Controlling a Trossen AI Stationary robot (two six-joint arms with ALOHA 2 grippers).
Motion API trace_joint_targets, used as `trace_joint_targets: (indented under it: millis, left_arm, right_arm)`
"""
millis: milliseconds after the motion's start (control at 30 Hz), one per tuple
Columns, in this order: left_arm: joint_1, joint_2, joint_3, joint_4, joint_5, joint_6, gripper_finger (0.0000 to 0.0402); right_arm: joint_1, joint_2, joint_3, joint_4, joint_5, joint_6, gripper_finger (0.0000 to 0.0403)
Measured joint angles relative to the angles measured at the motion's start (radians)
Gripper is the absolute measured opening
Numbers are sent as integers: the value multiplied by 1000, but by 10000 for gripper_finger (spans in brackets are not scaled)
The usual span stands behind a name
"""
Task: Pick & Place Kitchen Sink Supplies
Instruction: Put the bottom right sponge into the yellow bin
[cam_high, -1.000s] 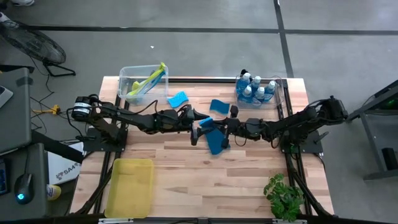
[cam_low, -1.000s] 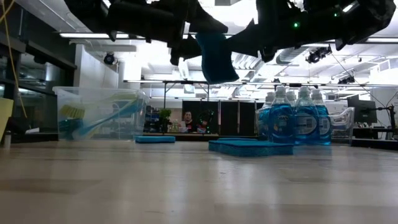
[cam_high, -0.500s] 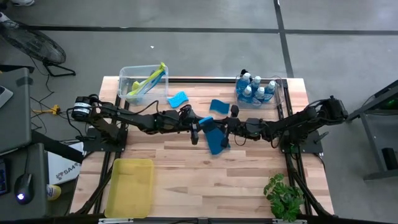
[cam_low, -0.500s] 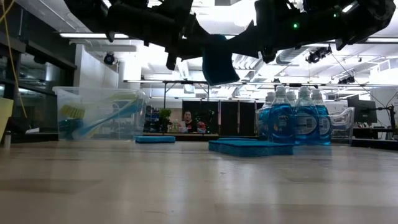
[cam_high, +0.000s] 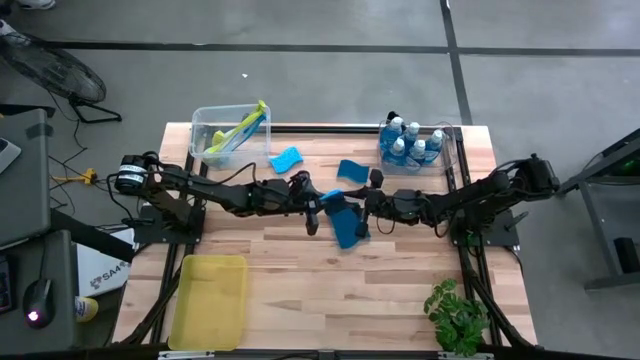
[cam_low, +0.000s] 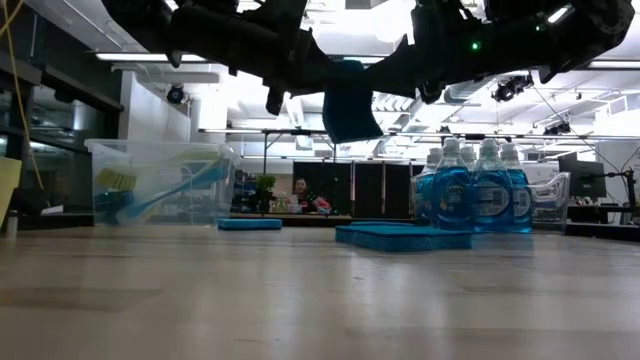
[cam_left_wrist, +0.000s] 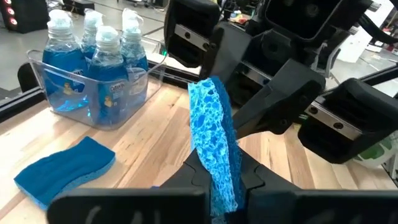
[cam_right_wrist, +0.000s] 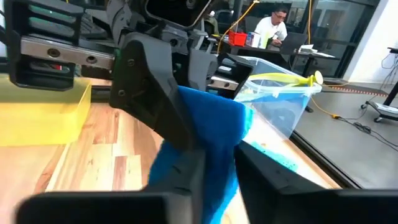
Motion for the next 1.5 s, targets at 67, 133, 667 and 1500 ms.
trace_joint_targets:
  millis: [67, 133, 667, 1500]
  left_arm:
    - [0, 0, 0, -7, 2, 0, 7]
    - [-1, 0, 0, -10, 4, 0, 9]
    - [-133, -268, 1, -586, -186, -174, 6]
    - [-638, -429, 233, -1592, -83, -1176, 5]
  right_arm:
    - [0, 0, 0, -2, -1, 3, 98]
    - [0, -11, -1, -19, -1, 23, 128]
    - [2, -292, 0, -450, -6, 65, 222]
    - [1, -318, 0, -586, -8, 132, 222]
